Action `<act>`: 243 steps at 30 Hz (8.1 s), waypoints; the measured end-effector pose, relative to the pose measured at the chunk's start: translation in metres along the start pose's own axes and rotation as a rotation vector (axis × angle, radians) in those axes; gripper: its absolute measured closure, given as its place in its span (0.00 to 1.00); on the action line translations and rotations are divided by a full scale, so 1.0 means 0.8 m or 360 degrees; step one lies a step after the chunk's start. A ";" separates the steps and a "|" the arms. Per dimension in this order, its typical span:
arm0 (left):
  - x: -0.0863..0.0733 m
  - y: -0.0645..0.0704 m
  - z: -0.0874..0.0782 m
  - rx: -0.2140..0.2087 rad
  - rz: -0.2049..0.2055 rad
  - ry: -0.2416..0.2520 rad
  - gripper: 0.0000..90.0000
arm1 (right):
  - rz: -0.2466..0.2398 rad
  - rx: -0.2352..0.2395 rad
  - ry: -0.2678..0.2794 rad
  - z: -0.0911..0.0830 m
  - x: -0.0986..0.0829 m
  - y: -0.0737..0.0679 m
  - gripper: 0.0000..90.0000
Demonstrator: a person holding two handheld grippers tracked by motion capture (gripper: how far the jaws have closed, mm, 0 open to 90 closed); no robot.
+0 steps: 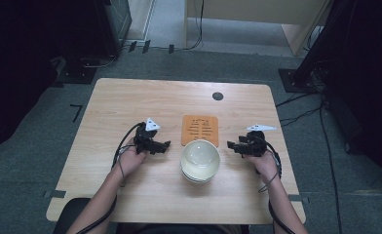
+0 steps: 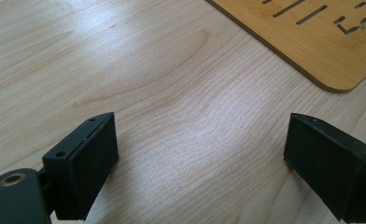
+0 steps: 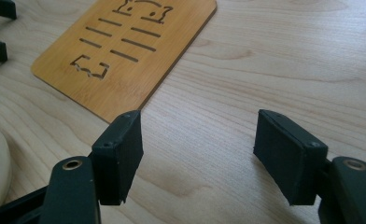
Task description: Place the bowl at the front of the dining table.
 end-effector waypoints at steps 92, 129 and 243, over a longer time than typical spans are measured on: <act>0.000 0.000 0.000 -0.0001 -0.0001 0.0000 0.11 | -0.0009 0.0295 -0.0045 -0.037 0.027 -0.052 0.29; 0.000 0.002 0.000 0.0010 -0.0011 -0.0004 0.11 | -0.0116 0.0371 -0.0028 -0.059 0.039 -0.089 0.34; 0.000 0.002 0.000 0.0012 -0.0011 -0.0004 0.11 | -0.0378 0.0515 -0.0067 -0.043 0.027 -0.161 0.58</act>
Point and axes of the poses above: each handheld gripper's, and its own axes: z roughly forward along the jaws, x roughly out of its top, y roughly to its right, the point moved 3 cm from there along z, roughly forward along the jaws, and after that the axes turned 11 degrees about z, right-handed, at the moved point
